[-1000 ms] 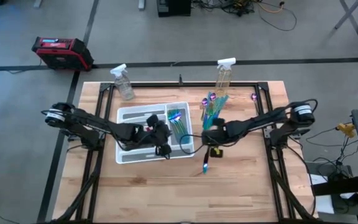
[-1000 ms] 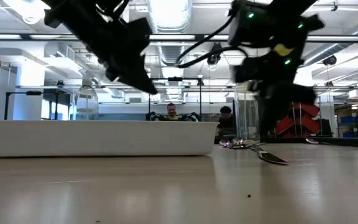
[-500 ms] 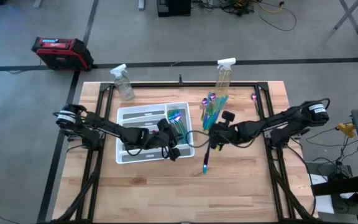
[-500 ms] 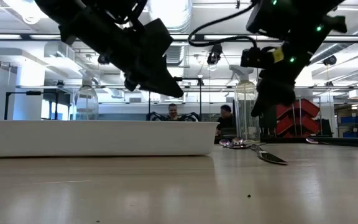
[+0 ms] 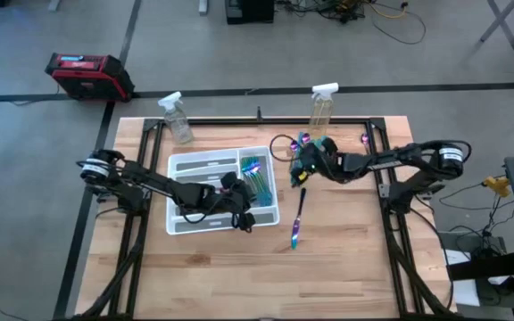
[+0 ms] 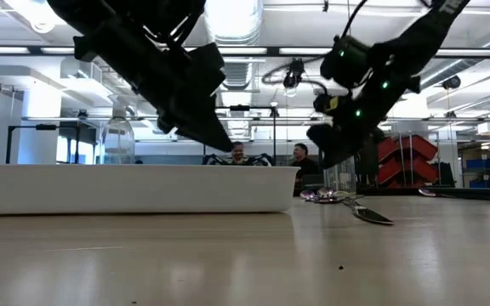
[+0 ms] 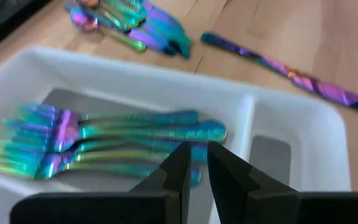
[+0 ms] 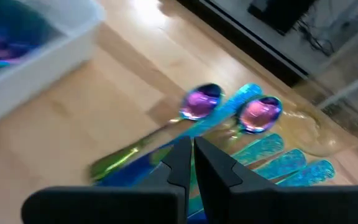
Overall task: Sort silverware
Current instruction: Prepare the blue spoons on the table
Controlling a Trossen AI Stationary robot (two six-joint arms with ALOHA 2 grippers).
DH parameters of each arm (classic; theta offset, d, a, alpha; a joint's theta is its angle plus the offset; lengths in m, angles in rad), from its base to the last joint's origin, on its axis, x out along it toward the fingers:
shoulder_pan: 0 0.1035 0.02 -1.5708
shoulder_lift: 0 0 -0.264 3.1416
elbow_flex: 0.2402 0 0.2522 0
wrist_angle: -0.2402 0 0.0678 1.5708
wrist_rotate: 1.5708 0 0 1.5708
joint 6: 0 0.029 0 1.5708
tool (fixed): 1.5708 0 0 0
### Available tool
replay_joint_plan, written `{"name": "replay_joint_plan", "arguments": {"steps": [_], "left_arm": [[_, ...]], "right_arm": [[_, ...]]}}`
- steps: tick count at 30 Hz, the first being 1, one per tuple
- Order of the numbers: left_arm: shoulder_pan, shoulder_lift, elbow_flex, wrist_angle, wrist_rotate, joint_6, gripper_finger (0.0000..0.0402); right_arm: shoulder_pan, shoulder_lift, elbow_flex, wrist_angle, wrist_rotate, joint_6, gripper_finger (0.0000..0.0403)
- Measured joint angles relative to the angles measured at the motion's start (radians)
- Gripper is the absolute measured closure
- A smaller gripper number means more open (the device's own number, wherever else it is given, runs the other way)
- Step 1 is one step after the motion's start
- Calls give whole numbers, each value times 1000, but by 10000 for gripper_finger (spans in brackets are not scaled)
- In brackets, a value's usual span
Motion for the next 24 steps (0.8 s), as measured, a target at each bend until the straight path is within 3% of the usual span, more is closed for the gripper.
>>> {"name": "replay_joint_plan", "arguments": {"steps": [14, 19, 24], "left_arm": [[-2, 0, 0, -7, -45, -37, 363], [-11, 3, 0, -9, -45, -51, 363], [-22, 3, -3, -9, -45, -52, 363]], "right_arm": [[-134, 218, 5, 235, -72, 122, 395], [-125, 239, 9, 186, -63, 170, 395], [-43, 180, 9, -7, -69, 195, 395]]}}
